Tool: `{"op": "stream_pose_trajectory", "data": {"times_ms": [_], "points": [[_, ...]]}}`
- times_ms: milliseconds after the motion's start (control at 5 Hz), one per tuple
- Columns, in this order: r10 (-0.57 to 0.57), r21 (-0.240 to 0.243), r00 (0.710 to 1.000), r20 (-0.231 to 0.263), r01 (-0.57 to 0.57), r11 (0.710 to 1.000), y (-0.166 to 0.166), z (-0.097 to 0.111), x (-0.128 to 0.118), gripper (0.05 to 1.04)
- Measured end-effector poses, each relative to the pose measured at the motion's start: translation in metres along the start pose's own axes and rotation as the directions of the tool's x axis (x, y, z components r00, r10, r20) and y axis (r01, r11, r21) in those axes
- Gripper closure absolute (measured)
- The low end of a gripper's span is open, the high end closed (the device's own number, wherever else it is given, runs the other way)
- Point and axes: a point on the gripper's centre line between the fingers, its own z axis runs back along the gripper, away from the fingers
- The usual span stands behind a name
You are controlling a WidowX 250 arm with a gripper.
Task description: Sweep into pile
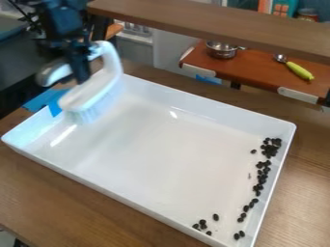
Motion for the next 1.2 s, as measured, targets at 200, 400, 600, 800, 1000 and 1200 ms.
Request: {"op": "stream_pose_trajectory", "data": {"times_ms": [200, 400, 600, 800, 1000, 1200], "points": [[-0.027, 0.057, 0.999, 0.027, 0.026, 0.998, 0.035, 0.004, -0.01, 0.598], [-0.053, 0.114, 0.998, 0.041, 0.048, 0.992, 0.052, -0.002, -0.015, 0.548], [-0.061, 0.182, 0.997, 0.056, 0.049, 0.982, 0.063, -0.012, -0.016, 0.238], [-0.02, 0.177, 1.0, 0.018, 0.017, 0.984, 0.065, -0.021, -0.016, 0.067], [0.011, 0.148, 1.0, 0.015, -0.013, 0.989, 0.06, -0.008, -0.01, 0.073], [-0.009, 0.099, 1.0, 0.01, 0.008, 0.995, 0.052, 0.013, -0.006, 0.077]]}}
